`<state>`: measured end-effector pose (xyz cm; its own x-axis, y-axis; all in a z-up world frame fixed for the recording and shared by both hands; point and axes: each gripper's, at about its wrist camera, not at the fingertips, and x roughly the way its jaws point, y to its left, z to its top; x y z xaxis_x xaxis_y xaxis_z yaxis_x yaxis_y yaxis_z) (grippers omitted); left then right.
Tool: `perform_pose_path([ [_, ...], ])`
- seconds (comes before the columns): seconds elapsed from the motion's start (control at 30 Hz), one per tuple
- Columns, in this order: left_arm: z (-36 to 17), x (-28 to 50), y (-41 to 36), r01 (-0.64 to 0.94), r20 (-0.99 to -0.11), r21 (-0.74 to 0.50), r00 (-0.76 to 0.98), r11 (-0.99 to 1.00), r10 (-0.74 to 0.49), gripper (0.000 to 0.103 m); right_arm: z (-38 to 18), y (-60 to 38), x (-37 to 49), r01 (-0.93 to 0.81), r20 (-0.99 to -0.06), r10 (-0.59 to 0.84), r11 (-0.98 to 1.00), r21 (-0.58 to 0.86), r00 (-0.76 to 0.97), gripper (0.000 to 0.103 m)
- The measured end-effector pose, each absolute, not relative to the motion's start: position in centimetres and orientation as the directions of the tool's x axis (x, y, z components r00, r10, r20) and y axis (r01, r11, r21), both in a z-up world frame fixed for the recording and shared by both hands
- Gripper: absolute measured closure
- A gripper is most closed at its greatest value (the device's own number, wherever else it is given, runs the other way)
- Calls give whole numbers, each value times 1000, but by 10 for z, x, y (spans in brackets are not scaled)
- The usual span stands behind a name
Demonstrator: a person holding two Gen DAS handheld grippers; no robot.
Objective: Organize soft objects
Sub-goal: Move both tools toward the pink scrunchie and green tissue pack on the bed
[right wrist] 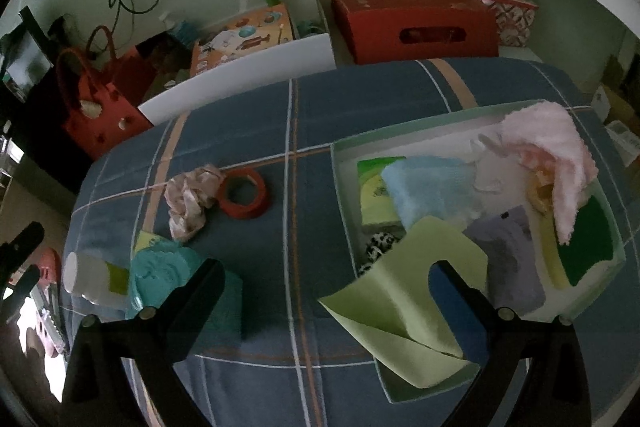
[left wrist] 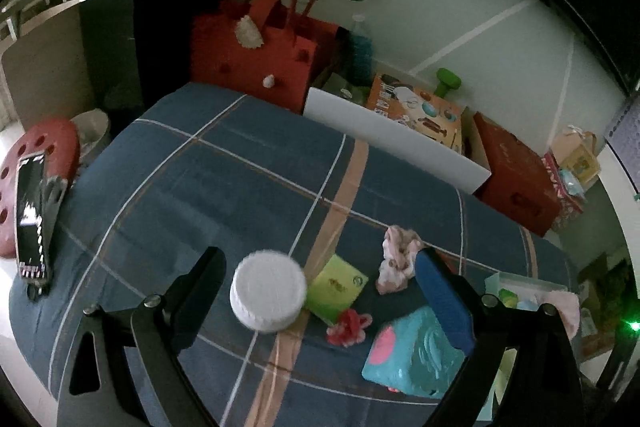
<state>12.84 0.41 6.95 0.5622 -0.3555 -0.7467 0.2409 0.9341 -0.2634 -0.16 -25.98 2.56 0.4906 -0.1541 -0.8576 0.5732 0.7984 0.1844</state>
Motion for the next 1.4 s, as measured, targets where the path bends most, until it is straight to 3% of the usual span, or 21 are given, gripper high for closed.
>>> perform_pose_path([
  [0.27, 86, 180, -29, 411, -825, -198, 420, 890, -377, 8, 49, -258, 49, 475, -872, -82, 861, 181, 482, 0],
  [0.43, 69, 209, -59, 467, -926, -134, 256, 874, -279, 8, 45, -253, 102, 359, -924, 32, 916, 180, 381, 0],
  [0.6, 28, 227, -72, 443, -982, -114, 86, 889, -169, 8, 13, -252, 139, 329, -973, 61, 935, 133, 221, 0],
  [0.9, -1, 231, -100, 490, -997, -61, 1, 869, -71, 8, -35, -259, 170, 332, -991, 112, 934, 130, 72, 0],
  [1.4, -48, 219, -127, 524, -997, -33, -82, 851, 12, 9, -68, -268, 171, 314, -995, 99, 944, 104, 34, 4],
])
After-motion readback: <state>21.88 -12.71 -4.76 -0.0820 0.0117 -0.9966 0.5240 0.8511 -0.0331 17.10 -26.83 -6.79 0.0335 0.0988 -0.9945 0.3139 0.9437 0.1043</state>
